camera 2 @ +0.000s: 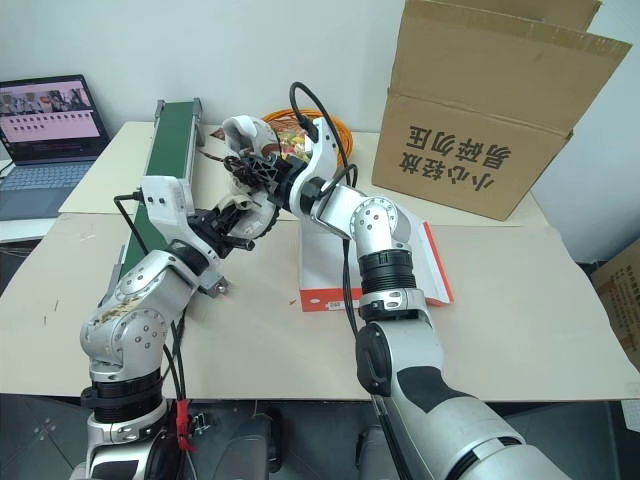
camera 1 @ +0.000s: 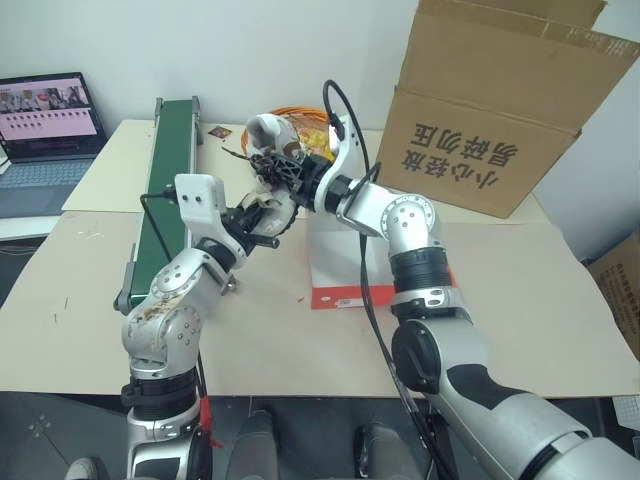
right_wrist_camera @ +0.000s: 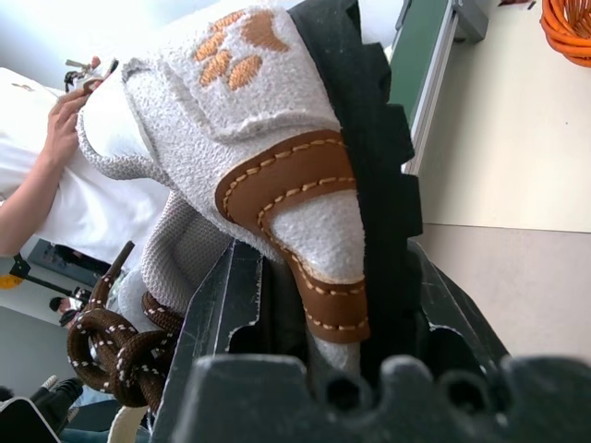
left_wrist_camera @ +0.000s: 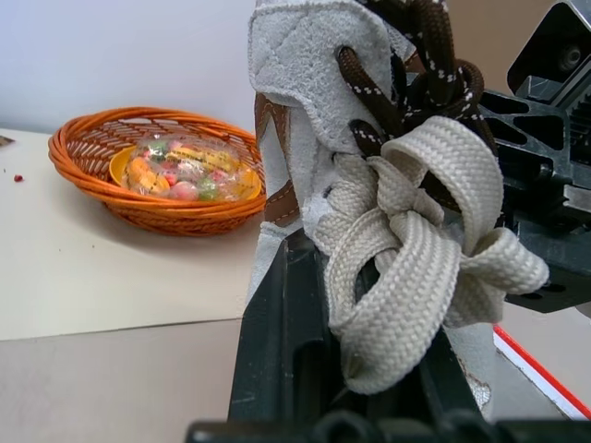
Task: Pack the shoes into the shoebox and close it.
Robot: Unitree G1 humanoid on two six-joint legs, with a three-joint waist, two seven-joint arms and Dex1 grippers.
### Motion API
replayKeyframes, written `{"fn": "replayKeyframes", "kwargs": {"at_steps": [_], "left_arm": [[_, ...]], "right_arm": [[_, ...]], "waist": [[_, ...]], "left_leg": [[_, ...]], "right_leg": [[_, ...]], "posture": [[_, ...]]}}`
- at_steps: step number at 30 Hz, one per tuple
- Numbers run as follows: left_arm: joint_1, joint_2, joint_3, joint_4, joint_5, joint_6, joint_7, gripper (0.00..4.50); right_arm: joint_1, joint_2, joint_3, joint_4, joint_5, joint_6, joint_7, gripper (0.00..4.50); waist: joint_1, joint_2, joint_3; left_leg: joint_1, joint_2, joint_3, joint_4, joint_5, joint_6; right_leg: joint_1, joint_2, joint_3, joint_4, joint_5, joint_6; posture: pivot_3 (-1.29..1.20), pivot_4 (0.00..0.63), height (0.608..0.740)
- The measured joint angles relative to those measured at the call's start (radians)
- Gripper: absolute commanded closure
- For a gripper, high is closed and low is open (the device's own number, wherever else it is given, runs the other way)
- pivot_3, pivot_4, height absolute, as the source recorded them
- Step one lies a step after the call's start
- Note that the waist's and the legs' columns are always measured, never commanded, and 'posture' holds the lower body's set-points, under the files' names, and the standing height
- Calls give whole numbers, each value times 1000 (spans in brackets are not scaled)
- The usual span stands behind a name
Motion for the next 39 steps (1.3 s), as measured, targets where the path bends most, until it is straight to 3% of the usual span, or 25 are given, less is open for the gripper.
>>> {"fn": "replayKeyframes", "kwargs": {"at_steps": [3,11,18,22,26,30,39], "left_arm": [[0,29,-24,-1,23,-10,-11,2160],[11,35,-53,2,29,-24,-27,2160],[38,35,-72,17,40,-25,-26,2160],[45,30,-74,23,46,-26,-25,2160],[44,25,-81,46,62,-32,-26,2160],[45,14,-87,64,69,-41,-26,2160],[46,-6,-100,63,73,-48,-26,2160]], "right_arm": [[1,0,-6,-7,6,5,-17,3402],[-20,-32,-69,37,-2,-90,-95,3402],[-133,-249,-25,133,-162,-230,-118,3402],[-131,-299,57,82,-239,-163,-122,3402],[-11,-304,154,-264,-225,155,-174,3402],[104,-288,211,-380,-227,321,-200,3402],[227,-270,287,-320,-355,262,-194,3402]], "waist": [[0,0,0],[4,0,0],[9,1,2],[-8,2,3],[-14,3,4],[-11,3,4],[-5,3,4]], "left_leg": [[0,0,0,0,0,0],[0,0,0,0,0,0],[0,-1,0,0,0,0],[0,0,0,-1,0,1],[2,0,-1,-1,3,5],[2,-1,-1,0,1,2],[1,-1,-1,0,2,2]], "right_leg": [[0,0,0,0,0,0],[0,0,0,0,0,0],[1,0,0,-1,0,1],[-1,0,1,1,-1,0],[1,0,1,2,-1,0],[1,0,1,2,-1,0],[1,0,1,1,-1,0]], "posture": [[0,150,728],[0,150,728],[0,150,728],[0,150,728],[0,150,728],[0,150,728],[0,150,728]]}}
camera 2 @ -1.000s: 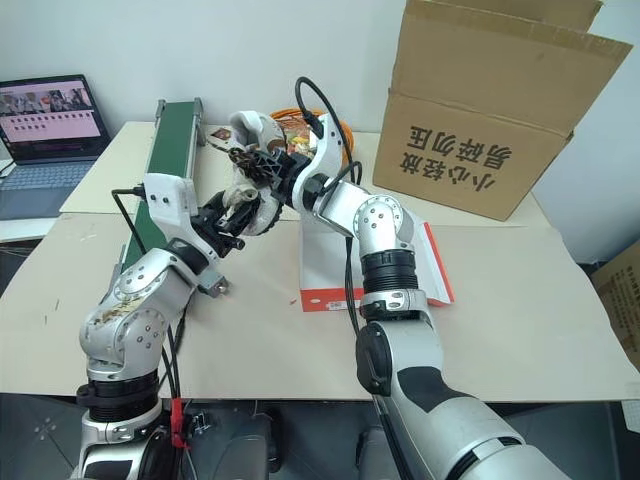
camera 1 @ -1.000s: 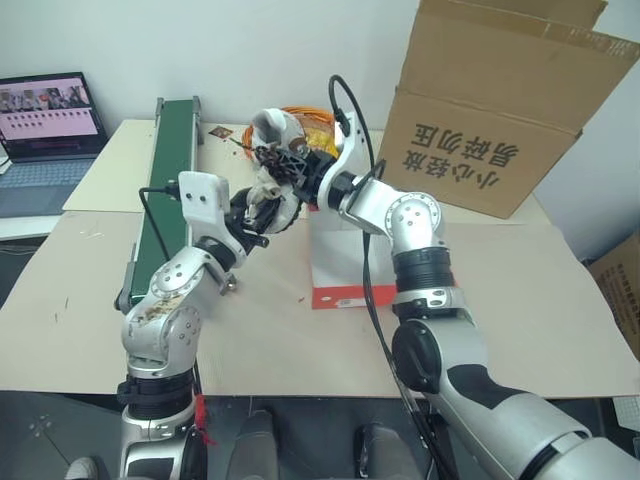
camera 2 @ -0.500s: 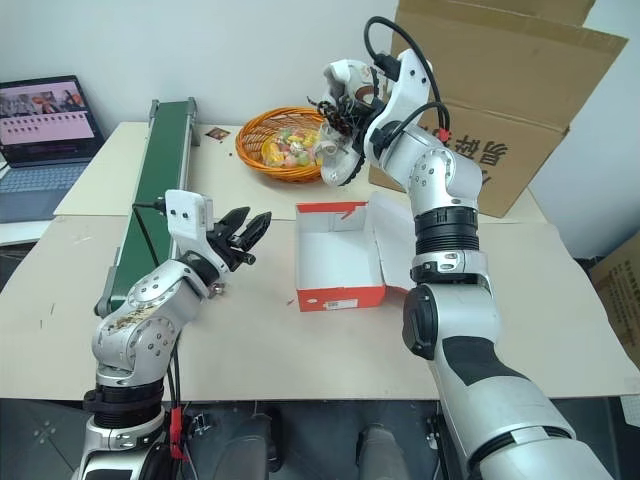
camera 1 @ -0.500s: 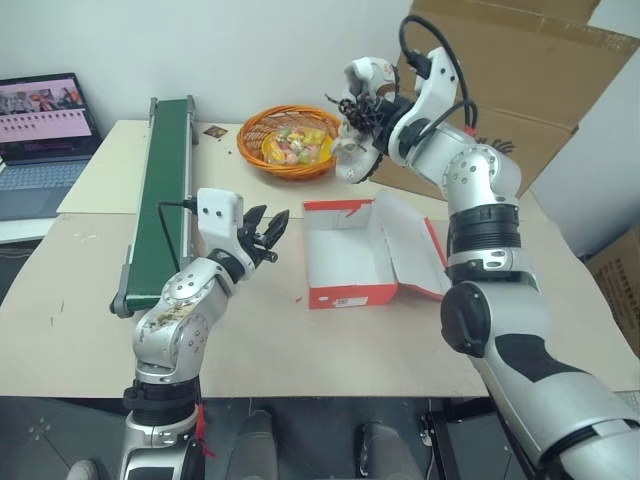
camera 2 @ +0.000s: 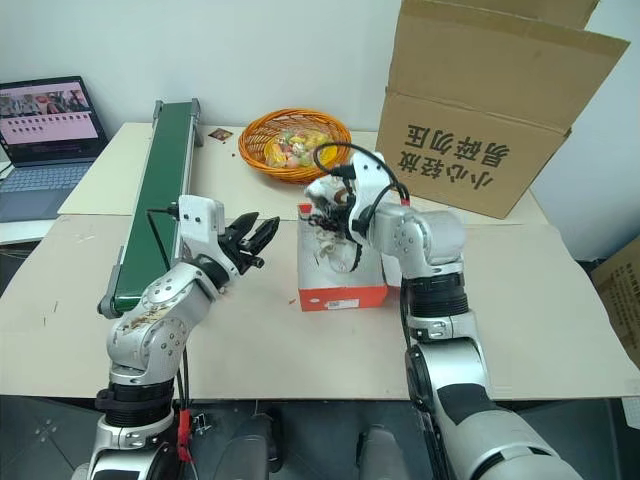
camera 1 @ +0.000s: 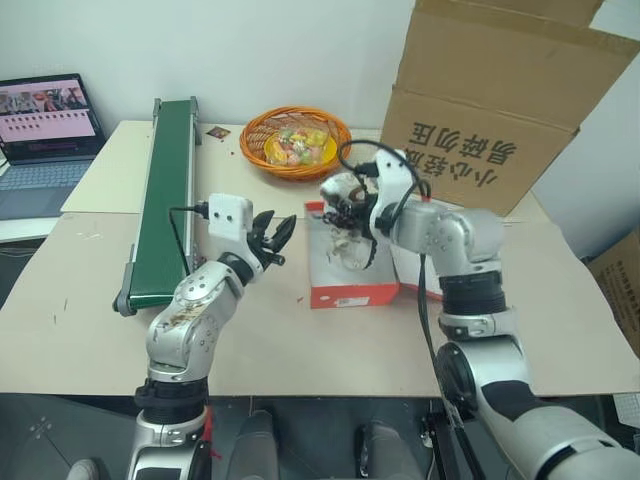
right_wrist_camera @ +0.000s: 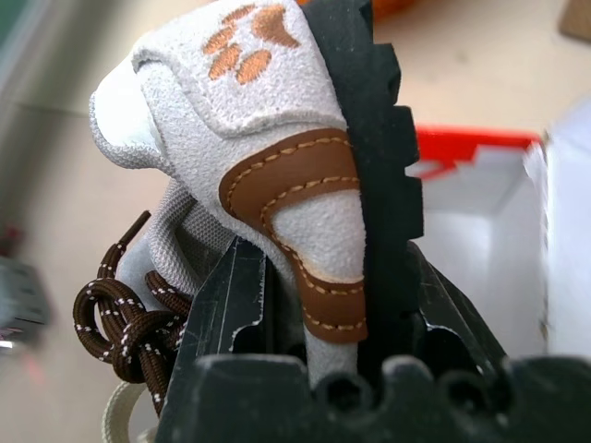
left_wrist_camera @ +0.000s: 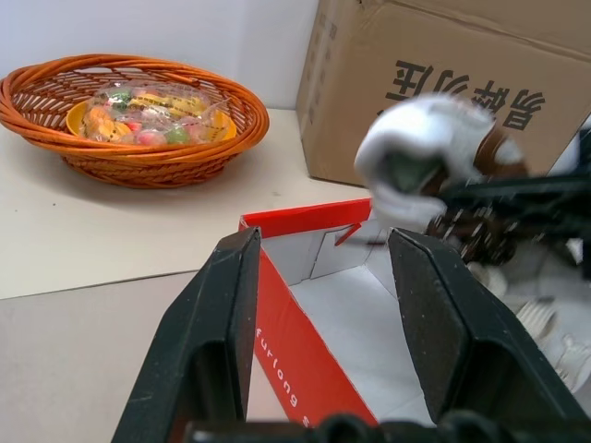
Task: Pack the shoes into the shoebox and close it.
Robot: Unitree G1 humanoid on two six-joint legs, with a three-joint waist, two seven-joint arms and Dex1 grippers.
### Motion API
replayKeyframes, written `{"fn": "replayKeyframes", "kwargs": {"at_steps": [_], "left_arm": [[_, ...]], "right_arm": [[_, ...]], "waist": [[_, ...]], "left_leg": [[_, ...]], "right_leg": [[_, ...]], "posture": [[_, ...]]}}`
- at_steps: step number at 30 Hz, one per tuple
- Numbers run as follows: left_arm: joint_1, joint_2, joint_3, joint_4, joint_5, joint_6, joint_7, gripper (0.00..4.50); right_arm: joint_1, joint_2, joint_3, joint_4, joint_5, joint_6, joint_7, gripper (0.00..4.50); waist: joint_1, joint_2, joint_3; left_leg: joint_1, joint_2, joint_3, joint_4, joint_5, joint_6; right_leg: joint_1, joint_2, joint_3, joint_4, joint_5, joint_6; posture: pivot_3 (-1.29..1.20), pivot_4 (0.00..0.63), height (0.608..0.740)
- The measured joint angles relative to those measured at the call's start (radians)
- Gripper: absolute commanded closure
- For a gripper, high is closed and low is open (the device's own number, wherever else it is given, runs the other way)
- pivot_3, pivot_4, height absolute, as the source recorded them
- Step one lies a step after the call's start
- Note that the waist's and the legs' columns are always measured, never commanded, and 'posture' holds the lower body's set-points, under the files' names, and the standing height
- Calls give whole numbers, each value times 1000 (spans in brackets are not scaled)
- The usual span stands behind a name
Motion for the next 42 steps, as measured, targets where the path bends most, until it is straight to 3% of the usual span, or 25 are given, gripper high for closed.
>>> {"fn": "replayKeyframes", "kwargs": {"at_steps": [7,16,18,25,35,42], "left_arm": [[8,0,6,-4,-1,0,3,2160],[13,-9,8,-19,-2,1,15,2160],[13,-9,10,-20,-2,2,18,2132],[13,-9,13,-27,-11,6,22,2132],[15,-8,17,-47,-14,25,25,2132],[14,-3,21,-47,-14,25,22,2132]], "right_arm": [[8,6,37,50,-99,-78,13,3402],[11,92,37,175,-155,-147,20,3402],[11,99,37,212,-167,-180,27,2485],[-12,94,25,322,-205,-290,35,126],[-55,77,-13,359,-226,-330,37,34],[-80,78,-50,223,-188,-292,43,34]], "waist": [[-1,0,0],[-2,0,0],[-2,0,0],[-2,0,0],[-3,0,0],[-4,0,0]], "left_leg": [[1,0,0,0,0,0],[1,0,0,0,0,0],[1,0,0,0,0,0],[1,0,0,0,0,0],[2,0,0,0,0,0],[1,0,0,0,0,0]], "right_leg": [[0,0,0,0,0,0],[1,0,0,0,0,0],[1,0,0,0,0,0],[1,0,0,0,0,0],[1,0,0,0,0,0],[1,0,0,0,0,0]], "posture": [[0,150,728],[0,150,728],[0,150,728],[0,150,728],[0,150,728],[0,150,728]]}}
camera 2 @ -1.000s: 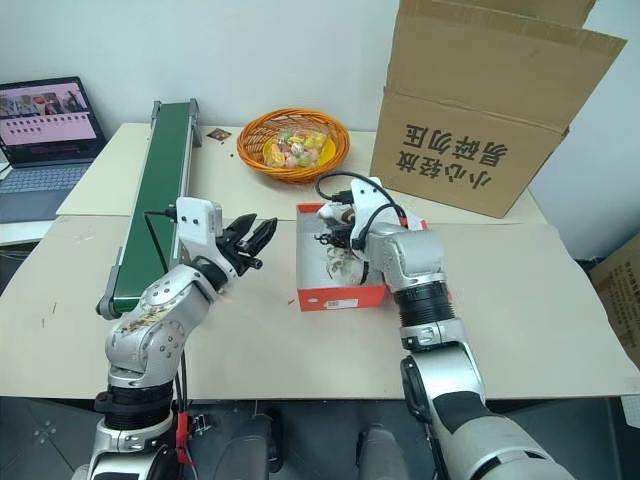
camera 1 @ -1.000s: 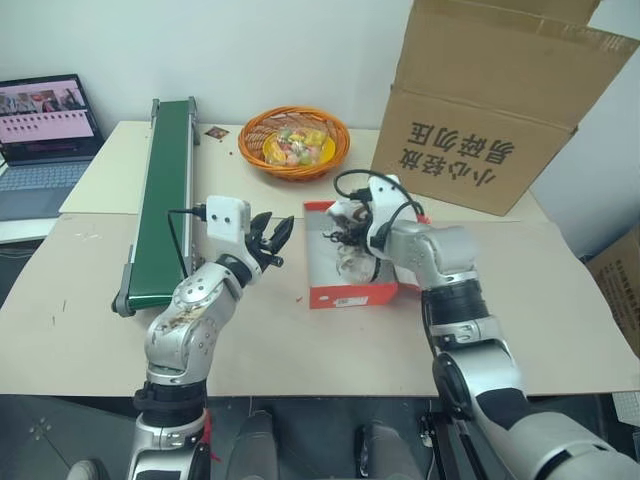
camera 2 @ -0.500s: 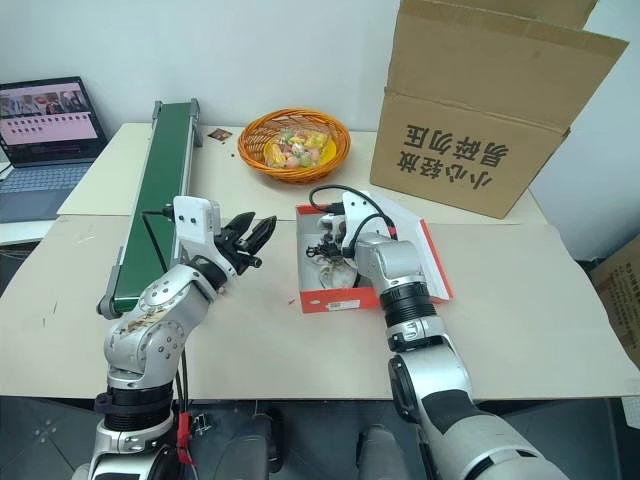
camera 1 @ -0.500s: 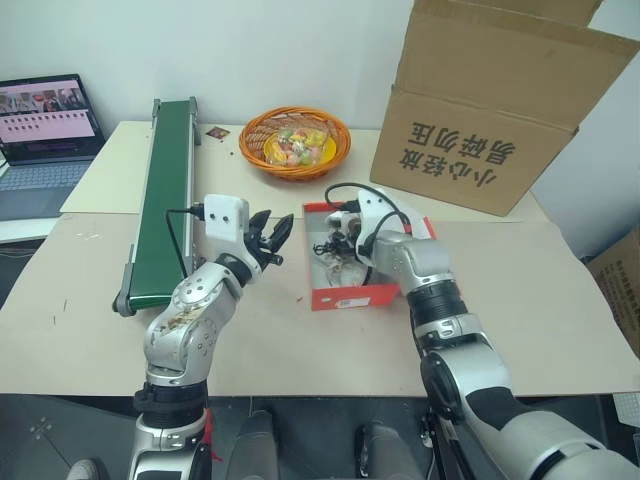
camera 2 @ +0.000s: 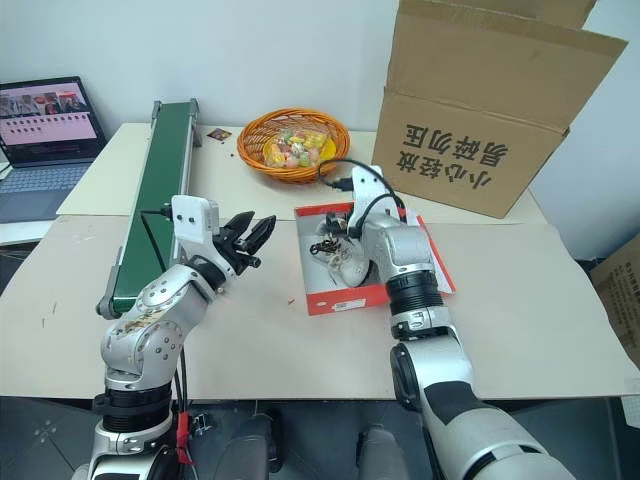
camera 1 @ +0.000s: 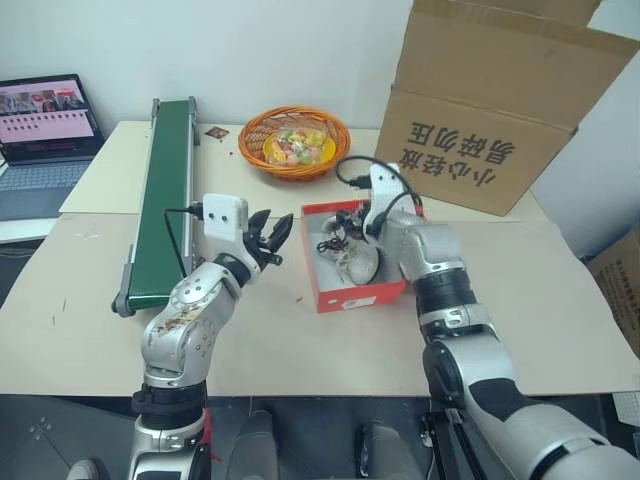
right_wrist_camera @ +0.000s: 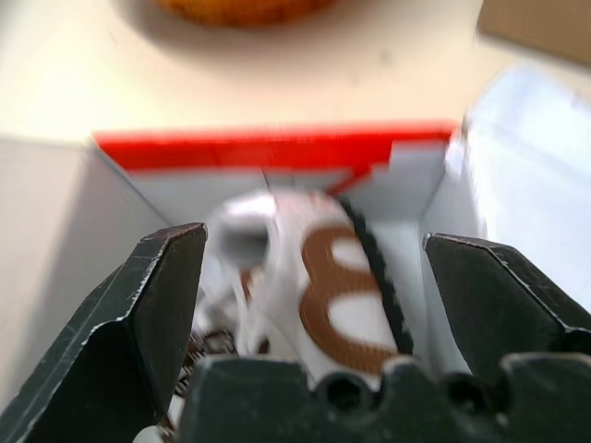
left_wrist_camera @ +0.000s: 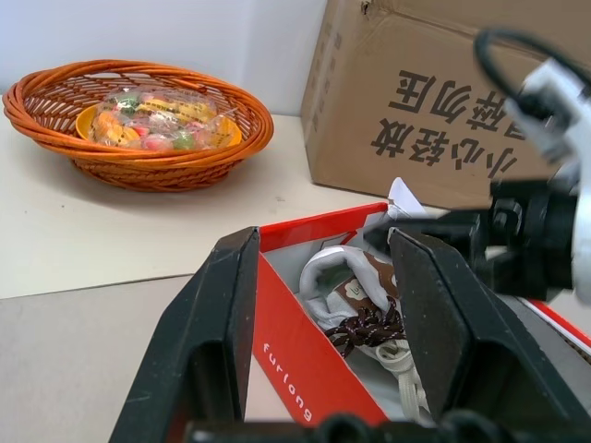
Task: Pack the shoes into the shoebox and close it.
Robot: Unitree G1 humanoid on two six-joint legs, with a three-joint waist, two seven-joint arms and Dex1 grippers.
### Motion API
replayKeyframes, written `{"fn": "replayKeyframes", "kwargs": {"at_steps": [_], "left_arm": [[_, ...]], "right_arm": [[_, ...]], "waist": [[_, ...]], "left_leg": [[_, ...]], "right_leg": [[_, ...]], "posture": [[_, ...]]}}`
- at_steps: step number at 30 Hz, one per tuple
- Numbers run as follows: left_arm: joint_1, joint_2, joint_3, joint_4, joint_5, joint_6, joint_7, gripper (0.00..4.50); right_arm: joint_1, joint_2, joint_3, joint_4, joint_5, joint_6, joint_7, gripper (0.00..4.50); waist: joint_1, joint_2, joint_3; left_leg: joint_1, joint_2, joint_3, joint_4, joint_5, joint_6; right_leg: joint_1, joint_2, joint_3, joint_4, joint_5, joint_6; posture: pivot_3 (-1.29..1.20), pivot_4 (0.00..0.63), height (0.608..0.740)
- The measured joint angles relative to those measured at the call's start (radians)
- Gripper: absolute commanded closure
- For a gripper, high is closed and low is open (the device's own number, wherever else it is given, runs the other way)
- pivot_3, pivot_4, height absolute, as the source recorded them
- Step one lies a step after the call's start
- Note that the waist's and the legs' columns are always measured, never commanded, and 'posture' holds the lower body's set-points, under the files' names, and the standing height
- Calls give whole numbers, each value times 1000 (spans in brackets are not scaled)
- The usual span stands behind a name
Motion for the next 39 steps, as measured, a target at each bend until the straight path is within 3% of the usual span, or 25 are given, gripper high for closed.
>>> {"fn": "replayKeyframes", "kwargs": {"at_steps": [10,13,18,24,31,34,37,39], "left_arm": [[-2,46,80,1,6,-4,20,2132],[29,74,111,1,51,-25,57,2132],[112,98,266,-6,95,-48,146,2132],[210,119,359,-6,101,-52,159,2132],[225,124,369,4,101,-71,152,2132],[215,124,365,27,113,-81,158,1445],[196,124,363,55,121,-84,165,239],[187,130,359,65,123,-87,164,74]], "right_arm": [[5,3,-87,-304,138,18,88,34],[121,-40,7,-461,164,-85,258,34],[334,-185,238,-647,109,-216,475,34],[411,-176,343,-689,53,-291,507,34],[359,-128,453,-590,-43,-395,530,34],[279,-101,456,-481,-77,-458,537,0],[249,-87,446,-411,-91,-508,542,0],[240,-83,439,-371,-97,-524,545,0]], "waist": [[1,0,0],[0,0,0],[-6,0,0],[-4,0,0],[7,0,0],[9,0,0],[12,0,0],[15,0,0]], "left_leg": [[0,0,0,0,0,0],[0,0,0,-1,0,0],[3,0,0,-2,0,-1],[3,0,0,-2,-1,-1],[3,0,0,-2,-1,-1],[3,0,0,-2,-1,-1],[2,0,0,-2,-1,-1],[2,0,0,-2,-1,-1]], "right_leg": [[0,0,0,0,0,0],[0,0,0,-1,-1,0],[0,0,0,-1,-2,-1],[-3,0,0,-2,-4,-5],[-3,-1,-1,-3,-4,-6],[-3,-1,-1,-3,-4,-6],[-3,-1,-1,-3,-3,-7],[-3,-1,-1,-3,-3,-7]], "posture": [[0,150,728],[0,150,728],[0,150,728],[0,150,728],[0,150,728],[0,150,728],[0,150,728],[0,150,728]]}}
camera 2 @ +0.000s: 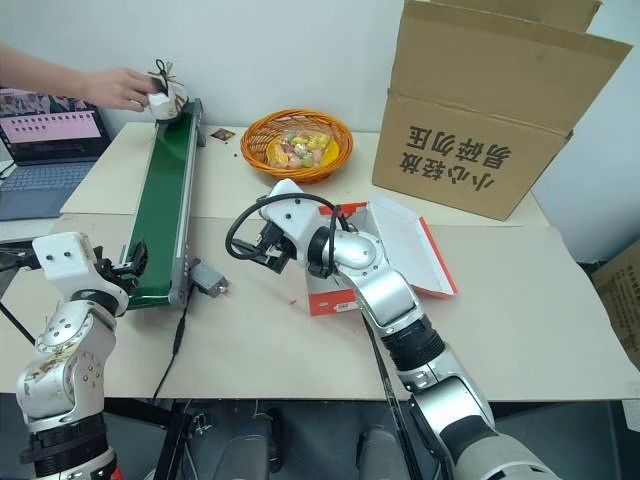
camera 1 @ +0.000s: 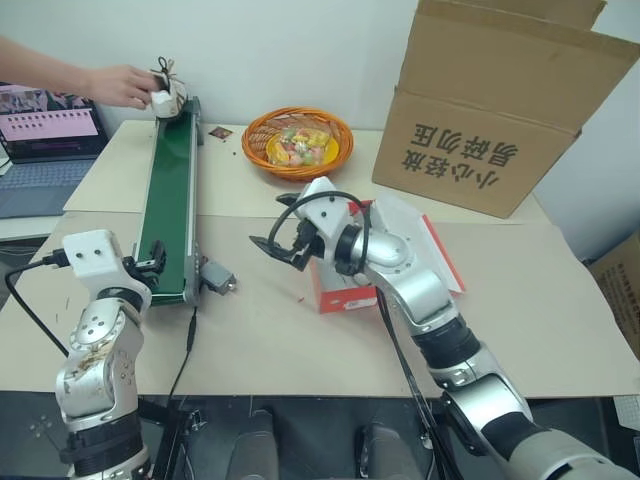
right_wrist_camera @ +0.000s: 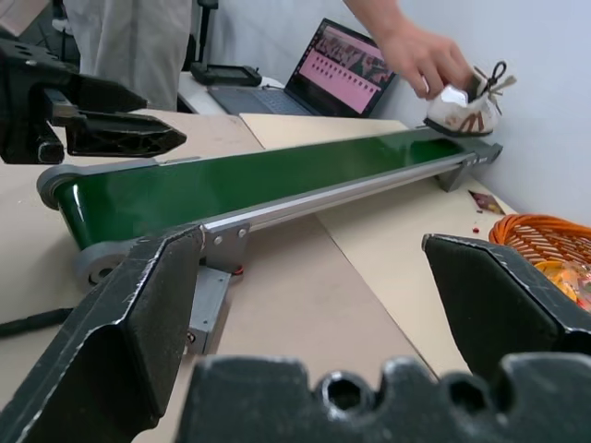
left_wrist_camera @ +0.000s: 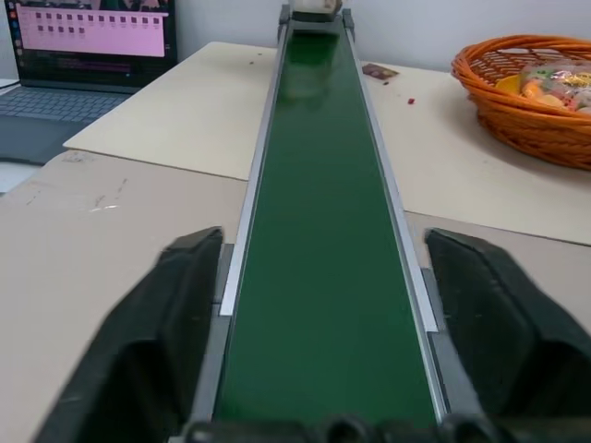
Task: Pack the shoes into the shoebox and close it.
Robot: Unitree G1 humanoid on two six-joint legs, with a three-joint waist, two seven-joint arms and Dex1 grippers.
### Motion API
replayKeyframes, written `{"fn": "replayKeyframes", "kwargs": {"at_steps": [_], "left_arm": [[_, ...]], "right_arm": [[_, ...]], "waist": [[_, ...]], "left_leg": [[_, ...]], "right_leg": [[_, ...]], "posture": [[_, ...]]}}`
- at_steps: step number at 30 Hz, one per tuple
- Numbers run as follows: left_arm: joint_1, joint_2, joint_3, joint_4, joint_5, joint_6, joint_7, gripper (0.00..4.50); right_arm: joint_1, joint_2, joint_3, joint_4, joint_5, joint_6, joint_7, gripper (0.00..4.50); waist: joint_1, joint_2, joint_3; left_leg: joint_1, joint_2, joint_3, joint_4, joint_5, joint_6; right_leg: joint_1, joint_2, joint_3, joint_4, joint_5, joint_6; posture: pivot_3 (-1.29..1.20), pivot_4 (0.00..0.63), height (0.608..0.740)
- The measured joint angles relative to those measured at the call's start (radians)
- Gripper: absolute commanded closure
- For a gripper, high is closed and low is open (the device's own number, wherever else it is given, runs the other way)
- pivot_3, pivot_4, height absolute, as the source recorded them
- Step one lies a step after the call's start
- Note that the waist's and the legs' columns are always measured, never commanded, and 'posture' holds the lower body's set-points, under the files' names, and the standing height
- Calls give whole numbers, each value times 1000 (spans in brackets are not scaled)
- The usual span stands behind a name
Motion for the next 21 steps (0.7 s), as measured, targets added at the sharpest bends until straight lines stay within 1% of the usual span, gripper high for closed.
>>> {"fn": "replayKeyframes", "kwargs": {"at_steps": [7,14,21], "left_arm": [[-9,9,-16,11,7,-3,-1,74],[-34,25,-38,72,43,-2,11,74],[-46,31,-50,97,44,20,9,74]], "right_arm": [[-2,5,-21,42,-12,-23,6,0],[-2,16,-41,71,-24,-21,6,0],[-11,19,-50,128,-27,28,-3,0]], "waist": [[0,0,0],[1,0,0],[1,0,0]], "left_leg": [[1,0,0,0,0,0],[0,0,0,0,0,0],[0,0,0,0,0,0]], "right_leg": [[0,0,0,1,0,0],[0,0,0,1,0,0],[-1,0,0,1,0,0]], "posture": [[0,150,728],[0,150,728],[0,150,728]]}}
